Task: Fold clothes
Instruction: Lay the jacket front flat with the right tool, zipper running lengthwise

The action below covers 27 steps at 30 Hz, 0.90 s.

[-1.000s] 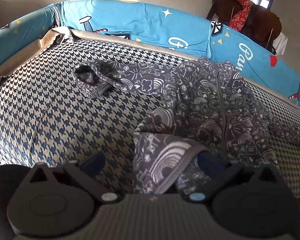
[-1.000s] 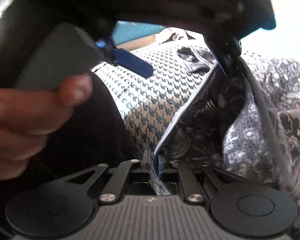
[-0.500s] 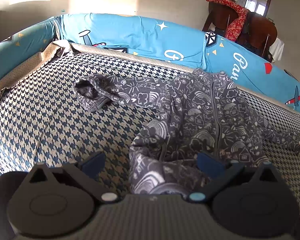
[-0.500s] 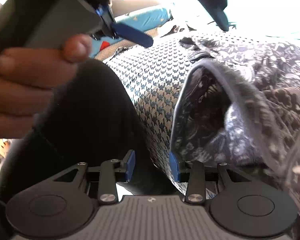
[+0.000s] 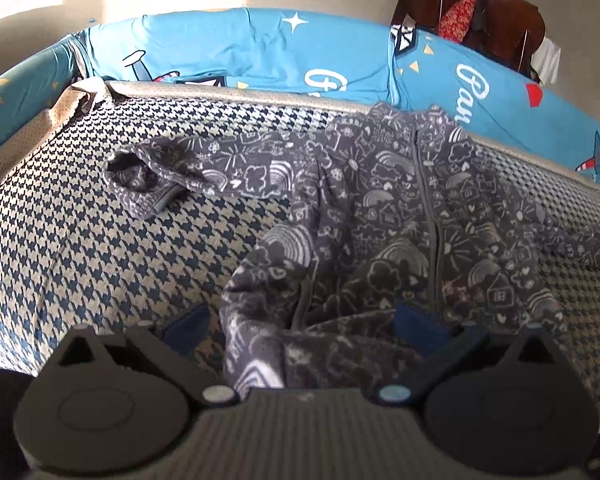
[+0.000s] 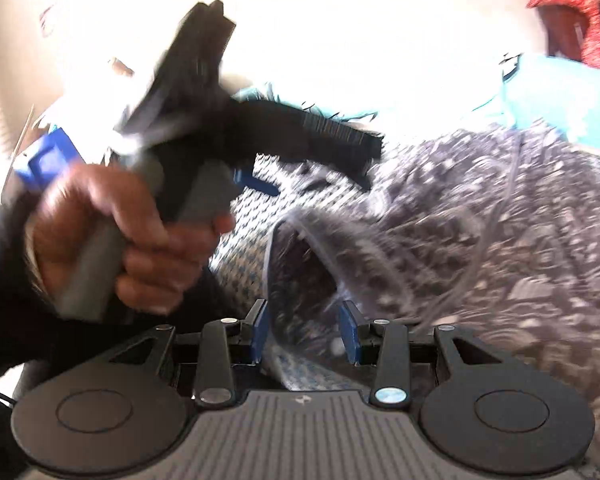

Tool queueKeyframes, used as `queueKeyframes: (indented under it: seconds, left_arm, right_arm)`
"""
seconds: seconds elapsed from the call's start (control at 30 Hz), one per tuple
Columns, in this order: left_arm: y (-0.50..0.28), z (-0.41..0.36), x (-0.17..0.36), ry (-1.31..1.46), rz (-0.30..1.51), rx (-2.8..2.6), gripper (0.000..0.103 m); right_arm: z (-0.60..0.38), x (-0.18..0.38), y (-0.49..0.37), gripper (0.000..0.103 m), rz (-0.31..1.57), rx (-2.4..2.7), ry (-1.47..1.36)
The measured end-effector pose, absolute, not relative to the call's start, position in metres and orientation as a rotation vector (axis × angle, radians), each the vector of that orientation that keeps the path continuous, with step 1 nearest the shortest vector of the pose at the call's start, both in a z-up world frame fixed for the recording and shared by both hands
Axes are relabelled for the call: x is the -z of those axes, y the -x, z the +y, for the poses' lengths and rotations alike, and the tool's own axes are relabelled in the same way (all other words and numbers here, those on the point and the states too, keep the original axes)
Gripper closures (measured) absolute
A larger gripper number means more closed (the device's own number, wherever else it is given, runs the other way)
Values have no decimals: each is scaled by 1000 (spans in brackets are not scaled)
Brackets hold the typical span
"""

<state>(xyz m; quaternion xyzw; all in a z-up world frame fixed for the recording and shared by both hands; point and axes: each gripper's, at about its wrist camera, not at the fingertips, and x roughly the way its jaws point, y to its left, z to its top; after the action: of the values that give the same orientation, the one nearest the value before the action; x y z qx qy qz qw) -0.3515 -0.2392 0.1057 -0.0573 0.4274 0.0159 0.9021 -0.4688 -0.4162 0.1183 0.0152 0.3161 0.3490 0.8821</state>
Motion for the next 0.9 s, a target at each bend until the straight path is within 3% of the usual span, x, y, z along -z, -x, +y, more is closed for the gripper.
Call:
queueKeyframes:
  seconds: [0.2,0.53,0.9]
  left_arm:
    - [351,-234,-90,118,917,-44,0]
    - [358,-232,-71,99,961,-56,0]
    - [372,-240,-32,25,1030,-59,0]
  right_arm:
    - [-447,-132,467,64,610,-597,-66]
    - [-474,-115,448,64,681,-371,-136]
    - [-488,-69,433,63,904,-252,-148]
